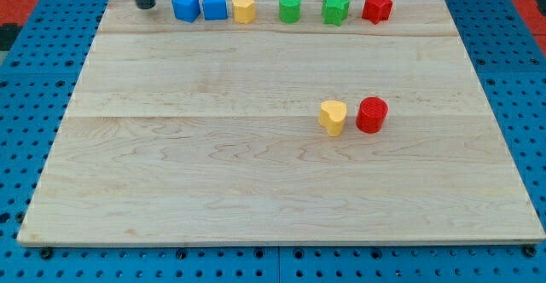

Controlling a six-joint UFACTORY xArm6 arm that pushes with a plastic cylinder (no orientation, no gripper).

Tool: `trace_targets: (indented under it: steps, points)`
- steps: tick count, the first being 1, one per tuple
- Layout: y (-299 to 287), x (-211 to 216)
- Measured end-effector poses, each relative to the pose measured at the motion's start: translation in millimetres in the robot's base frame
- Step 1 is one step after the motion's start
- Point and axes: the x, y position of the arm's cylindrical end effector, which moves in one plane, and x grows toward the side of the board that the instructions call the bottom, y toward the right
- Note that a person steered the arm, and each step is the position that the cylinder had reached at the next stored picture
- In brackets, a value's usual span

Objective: Move the red circle closer to the blue cube

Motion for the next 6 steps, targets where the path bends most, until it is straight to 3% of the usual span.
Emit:
trace_targets:
  steps: [1, 3, 4, 5, 6]
  points:
    - [92, 73]
    - [341, 119]
    - [399, 162]
    - [429, 221]
    - [330, 232]
